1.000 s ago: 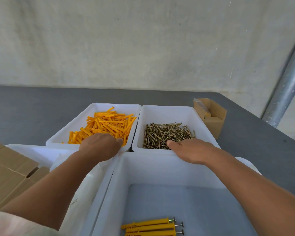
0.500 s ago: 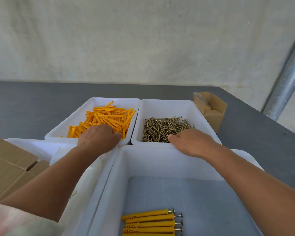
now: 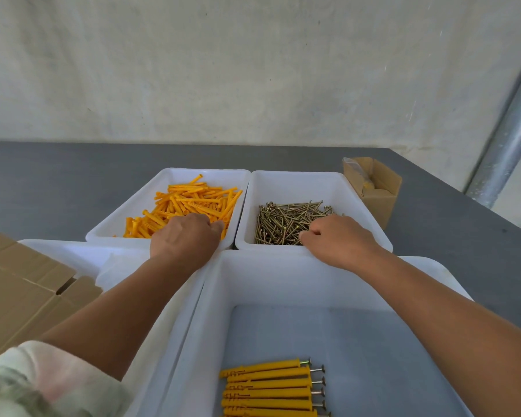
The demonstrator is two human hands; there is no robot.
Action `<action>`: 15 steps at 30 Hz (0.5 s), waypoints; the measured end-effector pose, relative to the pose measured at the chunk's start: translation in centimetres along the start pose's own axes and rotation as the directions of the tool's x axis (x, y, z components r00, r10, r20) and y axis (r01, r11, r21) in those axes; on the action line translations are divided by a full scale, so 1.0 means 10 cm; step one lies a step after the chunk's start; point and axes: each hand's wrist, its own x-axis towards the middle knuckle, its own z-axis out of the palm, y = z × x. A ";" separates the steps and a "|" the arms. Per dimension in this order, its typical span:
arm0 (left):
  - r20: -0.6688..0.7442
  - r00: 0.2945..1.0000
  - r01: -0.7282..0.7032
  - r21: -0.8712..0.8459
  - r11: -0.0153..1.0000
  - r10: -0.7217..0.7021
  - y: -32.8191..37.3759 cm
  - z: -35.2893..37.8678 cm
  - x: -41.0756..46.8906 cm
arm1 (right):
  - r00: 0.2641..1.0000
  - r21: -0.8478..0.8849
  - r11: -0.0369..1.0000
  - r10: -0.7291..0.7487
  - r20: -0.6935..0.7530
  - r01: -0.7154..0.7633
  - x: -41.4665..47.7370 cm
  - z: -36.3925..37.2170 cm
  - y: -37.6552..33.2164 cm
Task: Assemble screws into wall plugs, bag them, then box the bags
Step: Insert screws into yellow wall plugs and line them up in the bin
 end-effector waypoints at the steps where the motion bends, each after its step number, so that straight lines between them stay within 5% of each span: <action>1: -0.002 1.000 0.008 -0.005 1.000 -0.008 0.01 0.00 -0.01 | 1.000 0.001 1.000 -0.001 -0.009 0.001 0.00 0.00 0.00; 15: 0.015 1.000 0.028 -0.040 0.999 -0.027 0.05 -0.05 -0.08 | 0.996 0.001 0.999 -0.051 -0.072 0.051 0.00 0.00 -0.05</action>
